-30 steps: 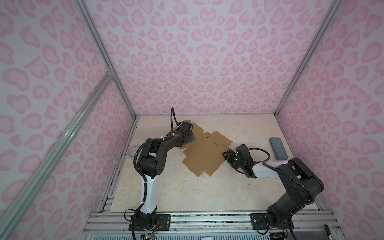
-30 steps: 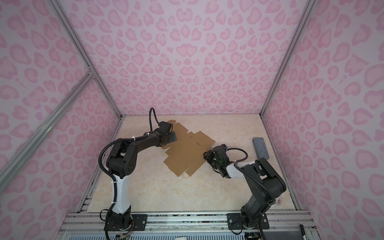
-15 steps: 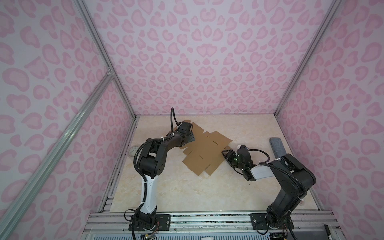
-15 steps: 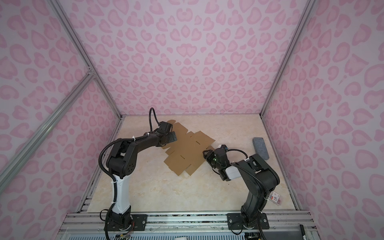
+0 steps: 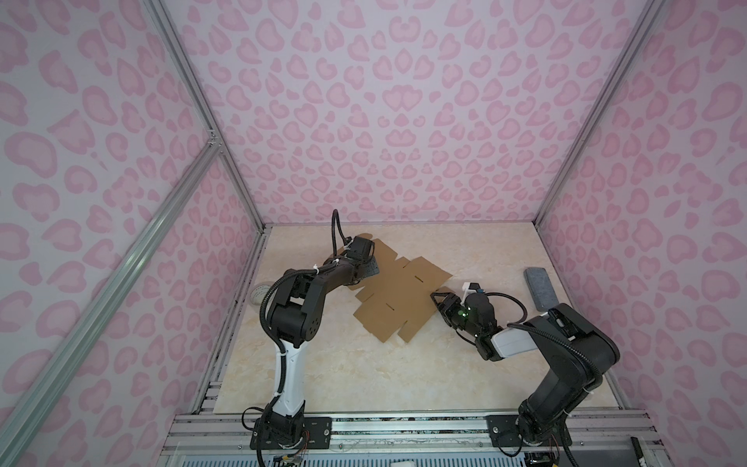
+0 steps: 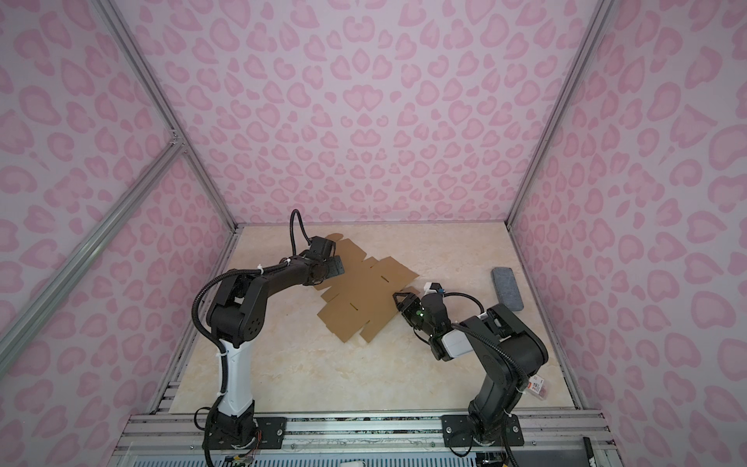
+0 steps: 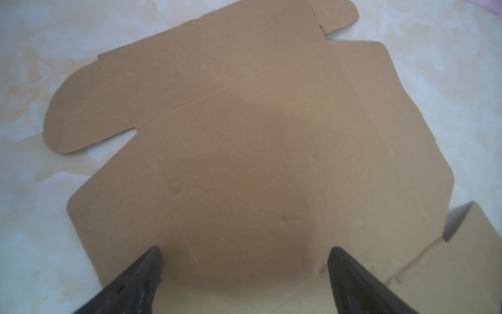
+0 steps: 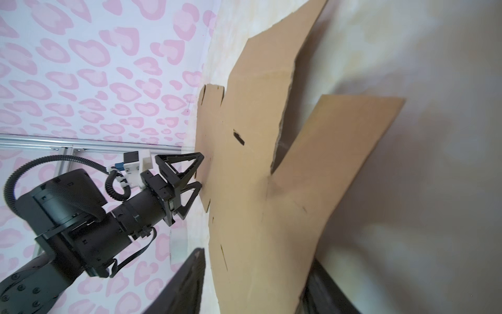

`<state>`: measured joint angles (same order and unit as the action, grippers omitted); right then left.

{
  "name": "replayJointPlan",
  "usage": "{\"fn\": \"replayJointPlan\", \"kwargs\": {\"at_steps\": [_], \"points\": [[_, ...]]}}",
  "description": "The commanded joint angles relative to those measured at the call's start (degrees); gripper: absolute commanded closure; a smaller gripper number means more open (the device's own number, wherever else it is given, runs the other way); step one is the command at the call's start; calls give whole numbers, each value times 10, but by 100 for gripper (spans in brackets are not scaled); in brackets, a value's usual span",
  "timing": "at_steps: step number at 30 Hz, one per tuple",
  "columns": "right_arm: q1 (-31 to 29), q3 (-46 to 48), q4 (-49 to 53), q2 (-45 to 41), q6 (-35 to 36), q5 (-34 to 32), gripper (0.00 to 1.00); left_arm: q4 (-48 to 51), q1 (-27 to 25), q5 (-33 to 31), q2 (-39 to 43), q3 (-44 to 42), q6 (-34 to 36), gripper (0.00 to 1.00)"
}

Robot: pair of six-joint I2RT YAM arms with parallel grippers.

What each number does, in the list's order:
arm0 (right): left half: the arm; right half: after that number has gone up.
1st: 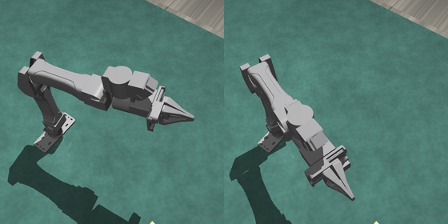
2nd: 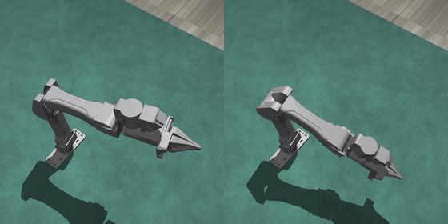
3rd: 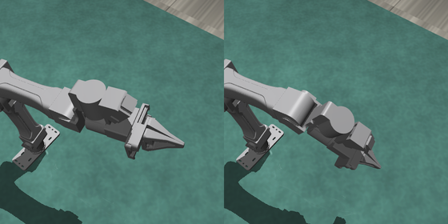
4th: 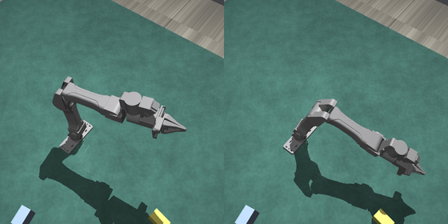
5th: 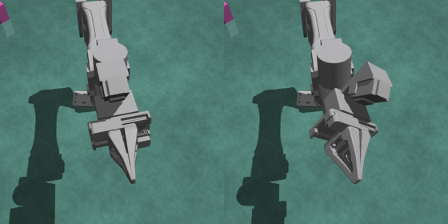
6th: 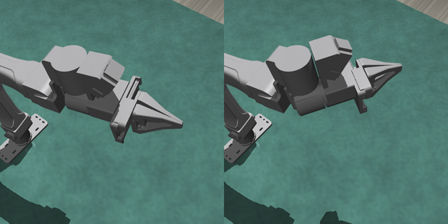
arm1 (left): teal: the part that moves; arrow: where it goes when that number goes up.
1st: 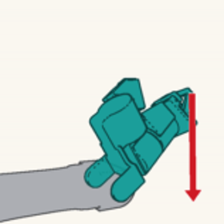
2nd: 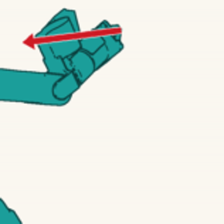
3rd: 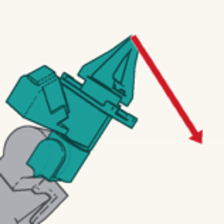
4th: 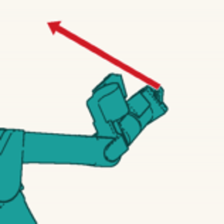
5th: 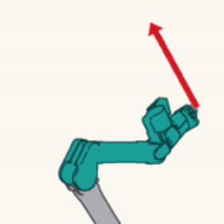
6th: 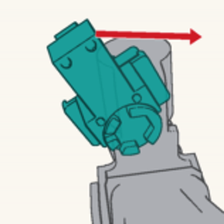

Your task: Fold the paper box

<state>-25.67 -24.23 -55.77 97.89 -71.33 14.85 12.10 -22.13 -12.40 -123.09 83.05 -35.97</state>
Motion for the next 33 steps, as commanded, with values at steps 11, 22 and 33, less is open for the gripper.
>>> {"fn": "replayJointPlan", "kwargs": {"at_steps": [11,22,33], "points": [[-4,-18,48,-14,27,-14,59,80,1,82,-13,-10,-28,2],[-7,-10,48,-36,53,-21,87,77,1,85,14,-8,-26,2],[-6,-16,132,-135,128,-45,100,76,2,158,158,31,-16,3]]}}
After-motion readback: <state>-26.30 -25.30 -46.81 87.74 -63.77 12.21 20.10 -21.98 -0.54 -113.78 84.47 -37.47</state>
